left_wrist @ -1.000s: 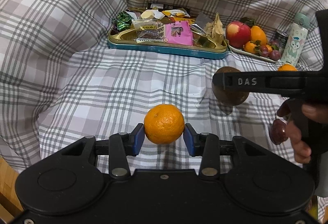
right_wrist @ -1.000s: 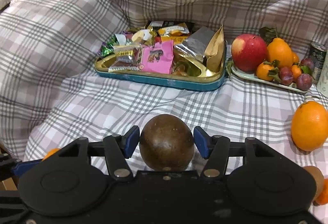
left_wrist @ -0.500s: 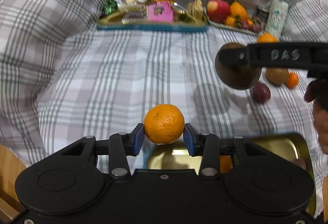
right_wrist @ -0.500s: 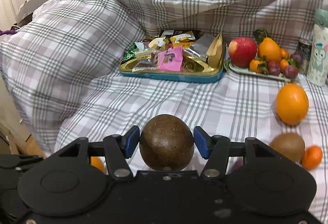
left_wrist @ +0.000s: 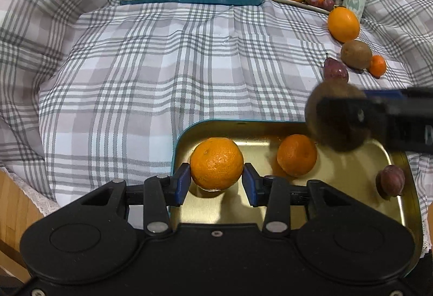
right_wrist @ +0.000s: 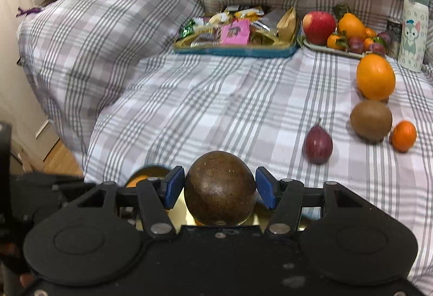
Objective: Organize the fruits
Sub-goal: 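Lower the tangerine into the gold tray and open left gripper, then lower the passion fruit into the gold tray and open right gripper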
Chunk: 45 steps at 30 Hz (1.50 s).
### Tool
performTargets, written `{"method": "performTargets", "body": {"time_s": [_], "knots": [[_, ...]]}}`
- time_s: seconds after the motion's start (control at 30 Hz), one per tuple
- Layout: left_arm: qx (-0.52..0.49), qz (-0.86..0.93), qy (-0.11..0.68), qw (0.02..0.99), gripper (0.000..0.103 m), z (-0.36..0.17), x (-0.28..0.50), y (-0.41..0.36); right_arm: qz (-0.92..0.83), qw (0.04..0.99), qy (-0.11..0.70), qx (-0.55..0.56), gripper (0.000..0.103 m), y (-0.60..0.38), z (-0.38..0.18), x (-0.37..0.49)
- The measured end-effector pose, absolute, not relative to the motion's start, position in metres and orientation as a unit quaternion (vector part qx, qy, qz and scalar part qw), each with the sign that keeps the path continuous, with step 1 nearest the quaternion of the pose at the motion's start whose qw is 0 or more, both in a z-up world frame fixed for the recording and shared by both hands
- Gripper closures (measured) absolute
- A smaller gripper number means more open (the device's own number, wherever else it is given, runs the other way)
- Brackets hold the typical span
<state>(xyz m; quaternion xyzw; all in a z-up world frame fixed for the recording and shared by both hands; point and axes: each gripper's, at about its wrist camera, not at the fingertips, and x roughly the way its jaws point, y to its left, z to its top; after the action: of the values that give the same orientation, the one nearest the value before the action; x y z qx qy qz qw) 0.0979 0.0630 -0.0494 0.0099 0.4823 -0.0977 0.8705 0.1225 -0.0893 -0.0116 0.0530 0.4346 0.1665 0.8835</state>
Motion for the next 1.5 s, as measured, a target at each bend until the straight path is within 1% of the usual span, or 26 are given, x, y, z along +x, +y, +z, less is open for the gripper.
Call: {"method": "performTargets", "body": {"time_s": [0.27,0.53,0.8,1.23,1.5], "knots": [[0.034,-0.11,0.479,0.87,0.053,-0.051,0.1,0.055,0.163,0.879,0.446,0.051,0.043,-0.092,-0.02,0.095],[0.01,-0.12,0.478,0.87,0.053,-0.043,0.1,0.06,0.167,0.872,0.457,0.053,0.043,-0.093,-0.025,0.08],[-0.011,-0.089,0.455,0.886,0.053,-0.028,0.099,0.072,0.179,0.87,0.456,0.05,0.043,-0.088,-0.022,0.074],[-0.041,-0.046,0.43,0.901,0.053,-0.008,0.097,0.094,0.234,0.851,0.47,0.022,0.042,-0.042,-0.037,0.073],[-0.048,-0.043,0.431,0.9,0.053,-0.009,0.096,0.1,0.251,0.85,0.464,-0.003,0.042,-0.017,-0.049,0.075]]}}
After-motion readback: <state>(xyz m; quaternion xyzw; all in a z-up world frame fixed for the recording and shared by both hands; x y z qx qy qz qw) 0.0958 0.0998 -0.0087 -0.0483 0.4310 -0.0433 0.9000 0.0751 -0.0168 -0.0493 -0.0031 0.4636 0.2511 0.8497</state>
